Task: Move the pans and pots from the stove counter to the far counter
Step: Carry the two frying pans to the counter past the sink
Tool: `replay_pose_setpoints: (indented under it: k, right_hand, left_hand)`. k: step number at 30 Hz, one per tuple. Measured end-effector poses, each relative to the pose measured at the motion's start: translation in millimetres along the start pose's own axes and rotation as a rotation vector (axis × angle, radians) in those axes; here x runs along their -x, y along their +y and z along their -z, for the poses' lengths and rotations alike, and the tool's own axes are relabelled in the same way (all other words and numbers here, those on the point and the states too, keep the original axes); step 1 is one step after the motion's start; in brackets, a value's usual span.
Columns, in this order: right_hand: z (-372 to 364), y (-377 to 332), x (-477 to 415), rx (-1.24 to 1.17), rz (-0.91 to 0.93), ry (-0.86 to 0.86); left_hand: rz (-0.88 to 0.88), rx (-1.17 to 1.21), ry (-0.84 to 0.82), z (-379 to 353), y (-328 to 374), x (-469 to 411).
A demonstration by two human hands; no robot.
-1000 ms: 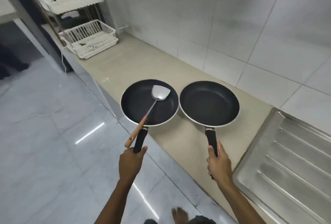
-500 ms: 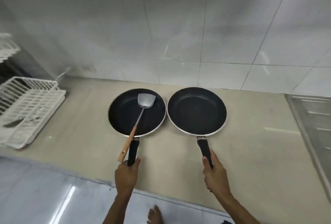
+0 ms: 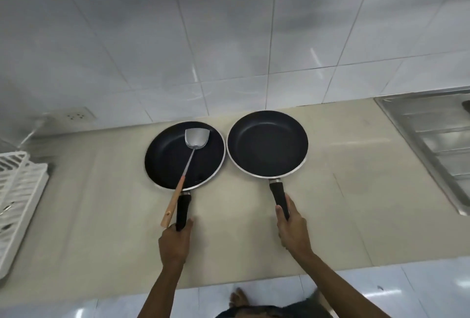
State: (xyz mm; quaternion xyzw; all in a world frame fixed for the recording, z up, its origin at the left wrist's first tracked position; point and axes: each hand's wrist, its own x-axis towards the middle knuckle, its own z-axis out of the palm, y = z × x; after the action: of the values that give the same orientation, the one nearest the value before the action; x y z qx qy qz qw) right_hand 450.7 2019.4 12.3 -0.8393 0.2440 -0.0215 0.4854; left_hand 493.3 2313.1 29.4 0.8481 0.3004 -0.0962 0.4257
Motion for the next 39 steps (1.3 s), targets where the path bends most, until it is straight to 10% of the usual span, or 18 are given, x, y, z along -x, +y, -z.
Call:
replay_pose_setpoints:
  k: [39]
  right_hand:
    - [-26.1, -56.2, -38.2, 0.053, -0.174, -0.109]
  left_hand:
    - [0.003, 0.058, -0.133, 19.8, 29.3, -69.5]
